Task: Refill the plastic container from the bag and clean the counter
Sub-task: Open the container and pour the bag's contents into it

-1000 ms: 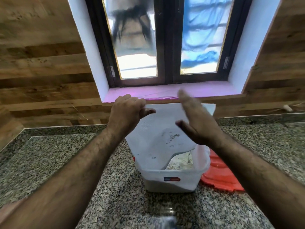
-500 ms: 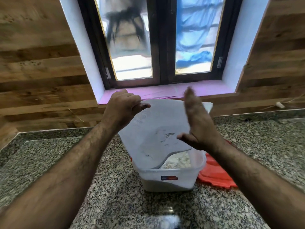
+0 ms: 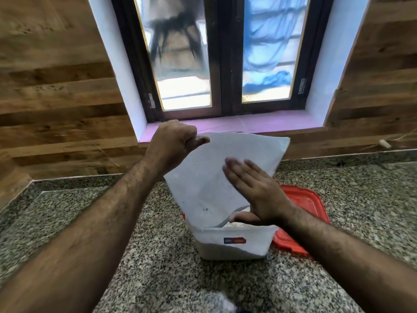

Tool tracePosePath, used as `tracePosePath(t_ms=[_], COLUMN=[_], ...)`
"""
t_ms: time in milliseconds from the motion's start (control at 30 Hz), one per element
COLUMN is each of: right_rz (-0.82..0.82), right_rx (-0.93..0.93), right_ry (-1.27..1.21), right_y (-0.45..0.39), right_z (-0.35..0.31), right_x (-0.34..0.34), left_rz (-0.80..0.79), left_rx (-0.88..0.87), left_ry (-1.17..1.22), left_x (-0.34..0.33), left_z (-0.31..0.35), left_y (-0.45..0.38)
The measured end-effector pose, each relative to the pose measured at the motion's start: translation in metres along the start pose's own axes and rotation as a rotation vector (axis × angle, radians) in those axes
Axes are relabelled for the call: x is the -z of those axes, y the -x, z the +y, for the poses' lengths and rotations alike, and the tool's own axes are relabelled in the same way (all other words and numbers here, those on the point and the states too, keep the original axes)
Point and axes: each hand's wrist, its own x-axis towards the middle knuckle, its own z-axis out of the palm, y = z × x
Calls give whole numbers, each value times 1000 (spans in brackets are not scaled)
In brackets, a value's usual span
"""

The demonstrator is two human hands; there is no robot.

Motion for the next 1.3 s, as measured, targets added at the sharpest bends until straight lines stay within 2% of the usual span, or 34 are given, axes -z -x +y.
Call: tracePosePath(t_ms=[133, 267, 333, 400, 500, 600, 633, 767, 867, 933, 1033, 1167, 1200, 1300], right_rz=[108, 221, 116, 10, 40, -105, -101, 62, 177, 270, 390, 481, 464, 416], right_rx=[-6, -183, -295, -310, -316, -381, -394, -477, -610, -749, -1053, -1476, -1518, -1473], right_ry=[-4, 30, 9, 7, 55, 9, 23, -45, -145, -229, -397, -873, -1017, -1519], right_y=[-1, -17, -25, -30, -35, -39, -39, -32, -29, -29, -35, -52, -55, -71], right_z=[1, 7, 20, 31, 39, 40, 40, 30, 14, 2, -18, -49, -55, -72], right_x=[1, 18, 26, 33, 40, 38, 36, 30, 23, 16, 4, -7, -11, -18], left_rz=[5, 10, 21, 28, 11, 25, 26, 32, 71, 117, 192, 278, 298, 320], left_rx=[-4, 0, 15, 30, 25, 50, 55, 135, 239, 324, 463, 727, 808, 1045], left_ry=[17, 18, 17, 4, -31, -15, -8, 72, 198, 316, 507, 864, 969, 1270], left_x=[3, 9, 13, 17, 19, 21, 21, 21, 23, 26, 29, 35, 38, 43], left_z=[2, 1, 0, -1, -6, -9, -9, -16, -24, -28, -39, -54, -54, -55], left_y=[2, 6, 7, 8, 11, 15, 16, 21, 32, 42, 62, 92, 98, 114])
